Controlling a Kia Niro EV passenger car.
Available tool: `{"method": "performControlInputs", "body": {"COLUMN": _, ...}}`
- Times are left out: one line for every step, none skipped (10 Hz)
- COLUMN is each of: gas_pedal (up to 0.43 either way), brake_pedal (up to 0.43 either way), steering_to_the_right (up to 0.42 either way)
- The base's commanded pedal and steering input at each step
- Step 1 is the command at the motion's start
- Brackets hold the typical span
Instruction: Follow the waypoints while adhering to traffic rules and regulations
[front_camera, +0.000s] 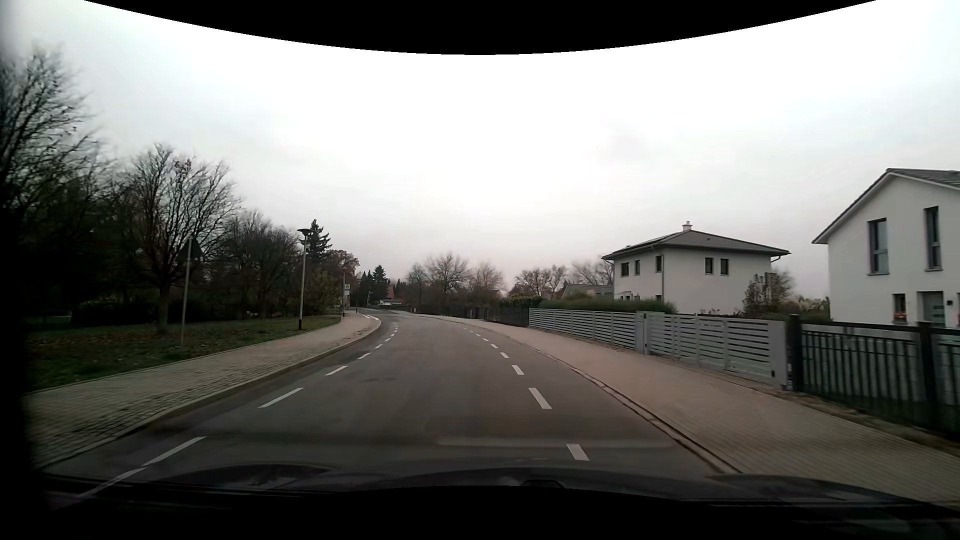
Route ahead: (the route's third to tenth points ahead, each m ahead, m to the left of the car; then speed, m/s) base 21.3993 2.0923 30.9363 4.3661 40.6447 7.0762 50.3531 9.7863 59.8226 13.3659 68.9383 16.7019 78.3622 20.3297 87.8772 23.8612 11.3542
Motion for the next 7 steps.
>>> {"method": "performControlInputs", "body": {"gas_pedal": 0.169, "brake_pedal": 0.0, "steering_to_the_right": -0.036}}
{"method": "performControlInputs", "body": {"gas_pedal": 0.169, "brake_pedal": 0.0, "steering_to_the_right": -0.036}}
{"method": "performControlInputs", "body": {"gas_pedal": 0.169, "brake_pedal": 0.0, "steering_to_the_right": -0.037}}
{"method": "performControlInputs", "body": {"gas_pedal": 0.169, "brake_pedal": 0.0, "steering_to_the_right": -0.037}}
{"method": "performControlInputs", "body": {"gas_pedal": 0.169, "brake_pedal": 0.0, "steering_to_the_right": -0.037}}
{"method": "performControlInputs", "body": {"gas_pedal": 0.169, "brake_pedal": 0.0, "steering_to_the_right": -0.038}}
{"method": "performControlInputs", "body": {"gas_pedal": 0.169, "brake_pedal": 0.0, "steering_to_the_right": -0.037}}
